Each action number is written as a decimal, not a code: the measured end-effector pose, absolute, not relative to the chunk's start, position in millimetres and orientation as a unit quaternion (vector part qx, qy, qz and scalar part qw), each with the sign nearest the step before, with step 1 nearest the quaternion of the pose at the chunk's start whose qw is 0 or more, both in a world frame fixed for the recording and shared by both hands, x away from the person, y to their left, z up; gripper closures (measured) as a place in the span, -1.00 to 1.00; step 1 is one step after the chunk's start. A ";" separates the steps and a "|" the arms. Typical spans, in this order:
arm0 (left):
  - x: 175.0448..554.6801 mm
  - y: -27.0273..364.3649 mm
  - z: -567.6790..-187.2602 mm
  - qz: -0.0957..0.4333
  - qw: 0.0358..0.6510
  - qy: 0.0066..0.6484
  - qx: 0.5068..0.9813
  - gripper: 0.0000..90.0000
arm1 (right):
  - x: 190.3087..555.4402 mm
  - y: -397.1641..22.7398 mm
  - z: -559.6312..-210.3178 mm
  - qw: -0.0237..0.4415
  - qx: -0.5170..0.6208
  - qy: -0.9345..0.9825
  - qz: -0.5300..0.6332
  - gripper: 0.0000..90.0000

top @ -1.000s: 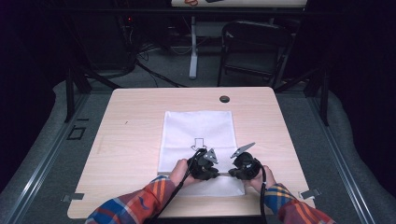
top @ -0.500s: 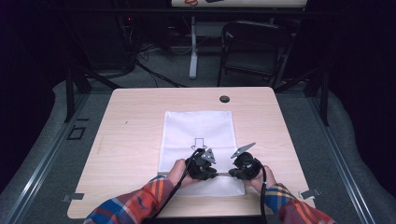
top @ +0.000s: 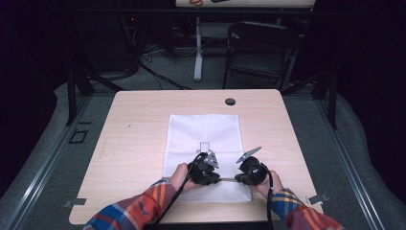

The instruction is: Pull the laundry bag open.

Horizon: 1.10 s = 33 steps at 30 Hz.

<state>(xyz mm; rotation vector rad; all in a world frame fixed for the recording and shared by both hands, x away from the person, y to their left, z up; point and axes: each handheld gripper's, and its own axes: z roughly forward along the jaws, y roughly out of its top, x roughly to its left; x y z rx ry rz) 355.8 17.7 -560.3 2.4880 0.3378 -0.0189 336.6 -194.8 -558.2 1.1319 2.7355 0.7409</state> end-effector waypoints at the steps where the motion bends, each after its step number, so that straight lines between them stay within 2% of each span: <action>1: 356.2 19.2 -560.3 -0.009 0.309 0.132 0.942 0.80 | 336.3 -195.0 -557.7 0.047 0.370 0.897 0.238 1.00; 9: 360.4 38.5 -560.4 -0.010 0.302 0.145 0.942 0.80 | 335.5 -195.2 -556.6 0.047 0.370 0.899 0.230 1.00; 33: 352.3 50.6 -558.1 -0.017 0.302 0.138 0.943 0.80 | 336.7 -196.4 -556.9 0.044 0.357 0.904 0.232 1.00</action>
